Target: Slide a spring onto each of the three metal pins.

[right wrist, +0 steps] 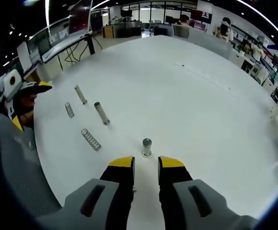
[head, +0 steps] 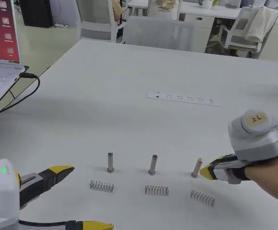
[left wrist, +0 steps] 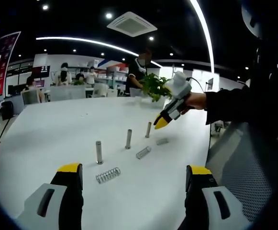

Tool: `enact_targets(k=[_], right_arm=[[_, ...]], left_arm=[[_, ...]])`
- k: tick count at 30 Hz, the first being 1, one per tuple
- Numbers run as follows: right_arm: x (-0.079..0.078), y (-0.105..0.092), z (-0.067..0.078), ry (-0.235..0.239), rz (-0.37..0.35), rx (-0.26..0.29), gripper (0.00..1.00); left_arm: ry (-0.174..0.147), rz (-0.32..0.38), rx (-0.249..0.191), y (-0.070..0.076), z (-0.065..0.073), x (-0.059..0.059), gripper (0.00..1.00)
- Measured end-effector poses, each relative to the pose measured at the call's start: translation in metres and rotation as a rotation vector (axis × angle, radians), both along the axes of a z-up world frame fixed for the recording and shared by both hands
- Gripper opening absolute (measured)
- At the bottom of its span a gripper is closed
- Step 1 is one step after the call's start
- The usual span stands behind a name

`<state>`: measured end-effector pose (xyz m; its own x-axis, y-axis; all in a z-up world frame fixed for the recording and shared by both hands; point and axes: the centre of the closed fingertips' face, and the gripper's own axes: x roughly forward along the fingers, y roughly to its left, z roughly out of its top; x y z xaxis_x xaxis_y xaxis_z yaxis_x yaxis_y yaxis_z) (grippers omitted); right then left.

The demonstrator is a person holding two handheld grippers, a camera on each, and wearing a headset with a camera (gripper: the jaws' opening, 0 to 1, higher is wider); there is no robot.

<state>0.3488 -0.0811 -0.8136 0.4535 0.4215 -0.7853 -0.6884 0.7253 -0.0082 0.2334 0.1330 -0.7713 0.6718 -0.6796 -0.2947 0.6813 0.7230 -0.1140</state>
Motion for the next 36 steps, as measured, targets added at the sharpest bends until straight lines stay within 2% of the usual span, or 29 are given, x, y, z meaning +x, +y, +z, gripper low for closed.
enact_targets(k=[7,17,22,28,36], right_arm=[[-0.015,-0.001,-0.007,0.035,0.042,0.012,0.18],[-0.035,-0.006,-0.015,0.065,0.14,-0.021,0.17],[-0.044,-0.005,-0.023,0.095,0.185,-0.035,0.16],[-0.05,-0.004,-0.032,0.108,0.231,-0.04,0.17],[-0.052,-0.007,-0.038,0.119,0.25,-0.052,0.15]], left_arm=[[0.0,-0.001,0.0,-0.001,0.0,0.0,0.86],[0.0,0.0,0.001,0.0,0.0,0.001,0.86],[0.0,-0.005,0.002,-0.002,0.0,0.0,0.86],[0.002,0.0,0.001,-0.001,0.0,0.0,0.86],[0.004,-0.002,0.005,-0.003,0.0,0.0,0.85]])
